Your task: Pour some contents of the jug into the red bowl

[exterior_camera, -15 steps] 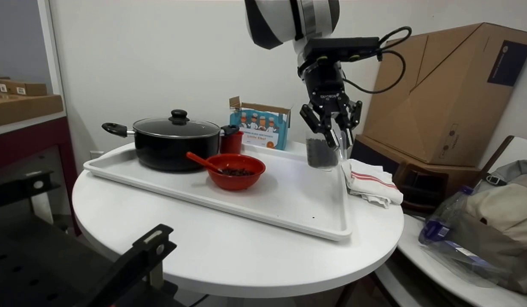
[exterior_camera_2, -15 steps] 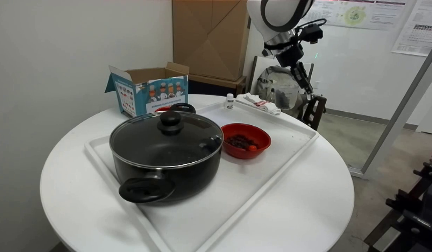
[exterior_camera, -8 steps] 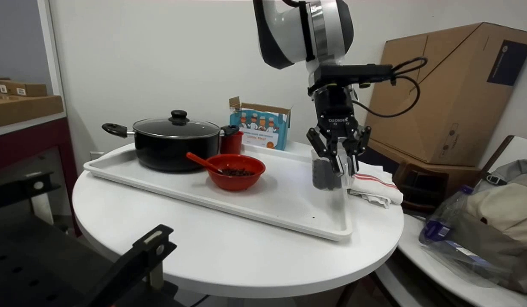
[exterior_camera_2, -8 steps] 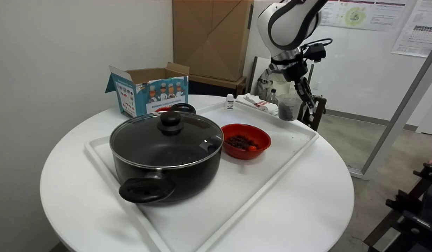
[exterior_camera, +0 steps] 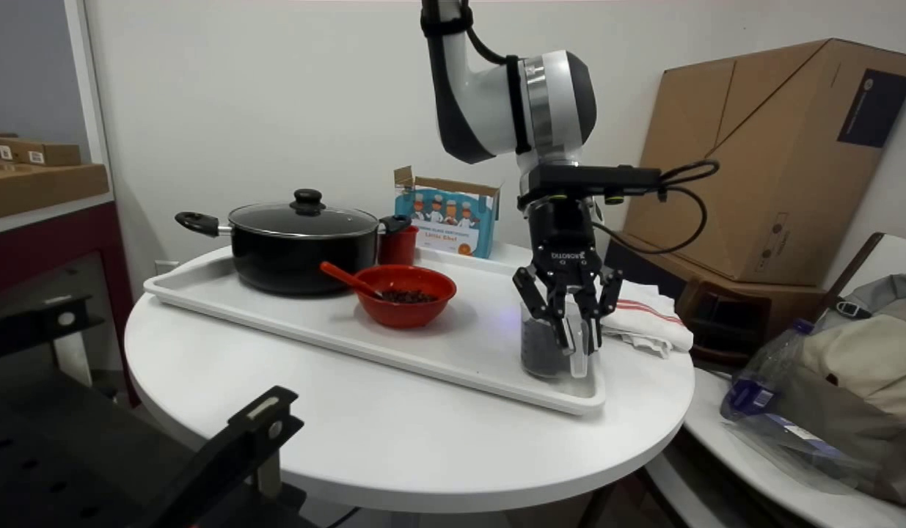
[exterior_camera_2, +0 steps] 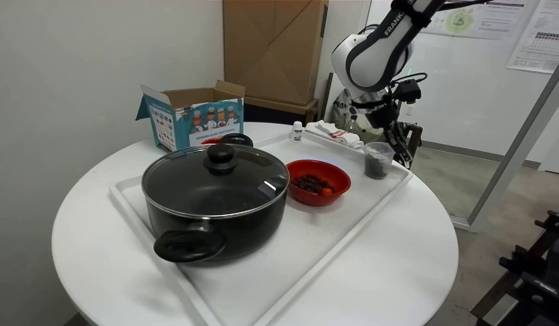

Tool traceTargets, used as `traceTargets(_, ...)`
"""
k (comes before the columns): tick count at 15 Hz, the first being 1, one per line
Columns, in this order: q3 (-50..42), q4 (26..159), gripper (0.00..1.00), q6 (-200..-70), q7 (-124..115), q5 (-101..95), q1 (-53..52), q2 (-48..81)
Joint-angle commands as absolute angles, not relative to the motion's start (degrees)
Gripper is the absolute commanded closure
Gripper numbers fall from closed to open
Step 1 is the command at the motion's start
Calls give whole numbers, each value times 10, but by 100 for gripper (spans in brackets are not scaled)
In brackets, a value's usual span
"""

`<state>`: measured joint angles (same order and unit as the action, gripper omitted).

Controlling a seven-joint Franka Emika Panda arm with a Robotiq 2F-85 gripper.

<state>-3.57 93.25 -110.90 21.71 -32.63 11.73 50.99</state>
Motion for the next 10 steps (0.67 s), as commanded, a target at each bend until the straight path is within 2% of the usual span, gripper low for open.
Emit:
traceTargets(1,-45,913,94,-1111,241,-310,115,531)
traceTargets(2,-43,910,94,-1109,247,-306,118,531)
traceTargets(3,-44,908,49,-1106,250,-305,117,531)
traceTargets(4,-44,908,48,-1103,255,-302,118,530)
traceTargets(10,-46,919,6,-1100,267,-289,121,493)
